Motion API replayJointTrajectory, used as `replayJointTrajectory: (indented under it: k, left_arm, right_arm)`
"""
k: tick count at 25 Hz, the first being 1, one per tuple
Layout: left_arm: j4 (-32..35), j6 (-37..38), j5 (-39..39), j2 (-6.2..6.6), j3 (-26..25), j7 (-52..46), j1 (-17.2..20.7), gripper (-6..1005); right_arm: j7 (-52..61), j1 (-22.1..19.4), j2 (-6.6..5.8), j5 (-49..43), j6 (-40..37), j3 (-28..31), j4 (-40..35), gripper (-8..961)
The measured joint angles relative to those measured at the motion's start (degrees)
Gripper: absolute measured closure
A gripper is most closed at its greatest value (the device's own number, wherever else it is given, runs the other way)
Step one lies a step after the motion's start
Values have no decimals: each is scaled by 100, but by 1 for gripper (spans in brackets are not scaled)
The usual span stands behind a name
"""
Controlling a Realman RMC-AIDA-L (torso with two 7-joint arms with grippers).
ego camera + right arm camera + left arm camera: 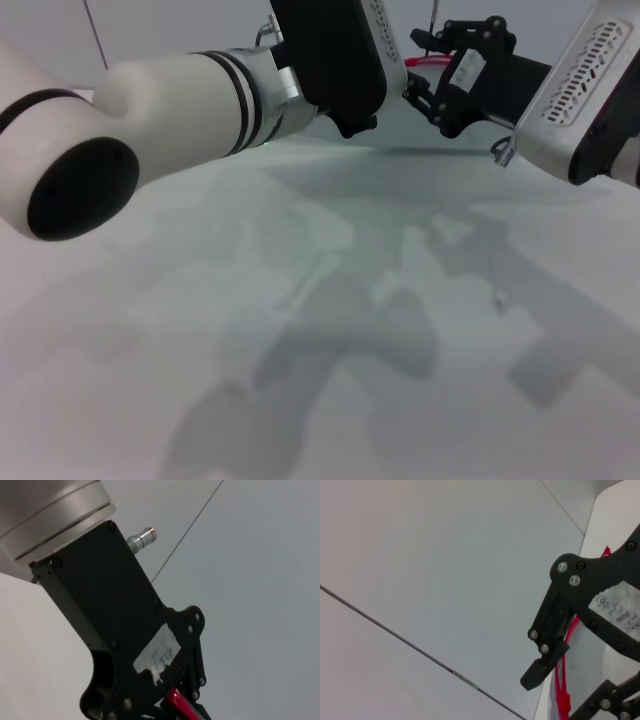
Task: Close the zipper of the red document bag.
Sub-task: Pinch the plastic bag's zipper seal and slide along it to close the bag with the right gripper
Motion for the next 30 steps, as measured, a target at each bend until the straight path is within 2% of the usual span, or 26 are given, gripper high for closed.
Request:
replayJointTrajectory:
  k: [26,30]
  left_arm:
    - [-17,7,1,0,-21,-8,-3,914]
    - [-14,7,0,0,-17,-9,-3,914]
  right_arm:
    - [1,4,0,-33,78,-124,-14,647]
    - [-67,6,0,-21,78,-126,-13,703]
